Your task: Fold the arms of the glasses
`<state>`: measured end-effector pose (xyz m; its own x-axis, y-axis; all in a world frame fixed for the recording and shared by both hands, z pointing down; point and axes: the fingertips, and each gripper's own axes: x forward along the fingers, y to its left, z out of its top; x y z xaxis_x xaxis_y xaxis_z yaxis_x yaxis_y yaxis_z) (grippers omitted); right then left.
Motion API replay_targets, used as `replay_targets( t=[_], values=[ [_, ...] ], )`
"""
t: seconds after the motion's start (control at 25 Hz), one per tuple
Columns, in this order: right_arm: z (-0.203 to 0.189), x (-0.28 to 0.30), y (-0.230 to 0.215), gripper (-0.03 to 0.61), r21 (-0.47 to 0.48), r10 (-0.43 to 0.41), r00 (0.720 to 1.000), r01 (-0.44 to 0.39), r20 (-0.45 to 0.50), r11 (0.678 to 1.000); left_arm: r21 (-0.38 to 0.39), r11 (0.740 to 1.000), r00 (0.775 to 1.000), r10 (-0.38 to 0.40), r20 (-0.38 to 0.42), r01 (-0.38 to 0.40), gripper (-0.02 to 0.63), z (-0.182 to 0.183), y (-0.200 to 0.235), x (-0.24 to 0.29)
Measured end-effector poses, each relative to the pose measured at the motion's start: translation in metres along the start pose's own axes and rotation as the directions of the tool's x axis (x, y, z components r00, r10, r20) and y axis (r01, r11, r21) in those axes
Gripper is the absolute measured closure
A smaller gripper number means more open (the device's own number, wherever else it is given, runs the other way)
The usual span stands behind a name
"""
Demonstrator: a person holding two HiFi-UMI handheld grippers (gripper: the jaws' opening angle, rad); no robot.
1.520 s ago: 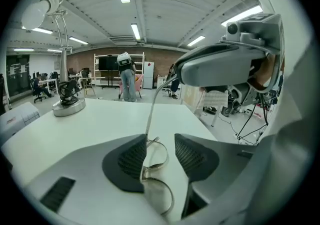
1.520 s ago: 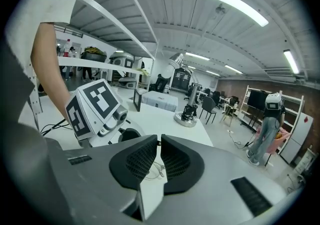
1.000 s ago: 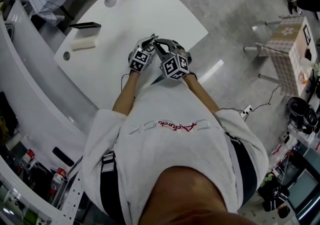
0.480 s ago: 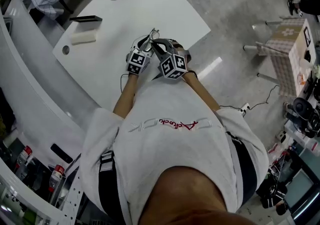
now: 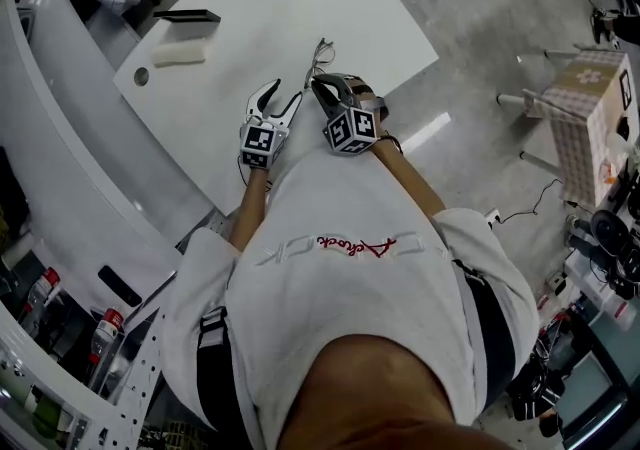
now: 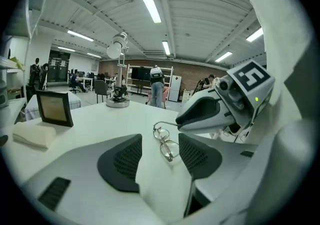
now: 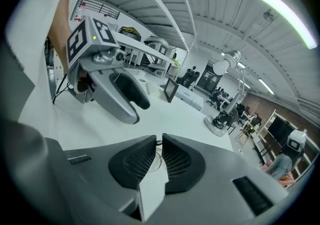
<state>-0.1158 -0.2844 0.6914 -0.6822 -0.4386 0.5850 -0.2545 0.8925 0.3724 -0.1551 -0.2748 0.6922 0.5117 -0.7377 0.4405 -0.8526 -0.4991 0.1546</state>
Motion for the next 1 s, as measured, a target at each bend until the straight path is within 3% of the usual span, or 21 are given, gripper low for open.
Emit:
replay_targets(
  t=[0.28,0.68,1.0],
  values=[
    [-0.031,0.022,0.039,0.512,-0.059,0.034,0.998,-0.037,-0.043,0.998,0.006,1.0,0.999,-0.005,0.048,0.005,0.362,0.024,-0.001,-0.006],
    [-0.047,0.033,0.051,0.505,0.033,0.098,0.991,-0.095,-0.088,0.995,0.022,0.999,0.998,-0.033,0.058,0.032,0.362,0.034,-0.007,-0.001],
    [-0.048,0.023,0.051,0.468,0.077,0.123,0.99,-0.117,-0.069,0.99,0.025,0.999,0.996,-0.041,0.074,0.039,0.362,0.039,-0.01,0.007]
  ],
)
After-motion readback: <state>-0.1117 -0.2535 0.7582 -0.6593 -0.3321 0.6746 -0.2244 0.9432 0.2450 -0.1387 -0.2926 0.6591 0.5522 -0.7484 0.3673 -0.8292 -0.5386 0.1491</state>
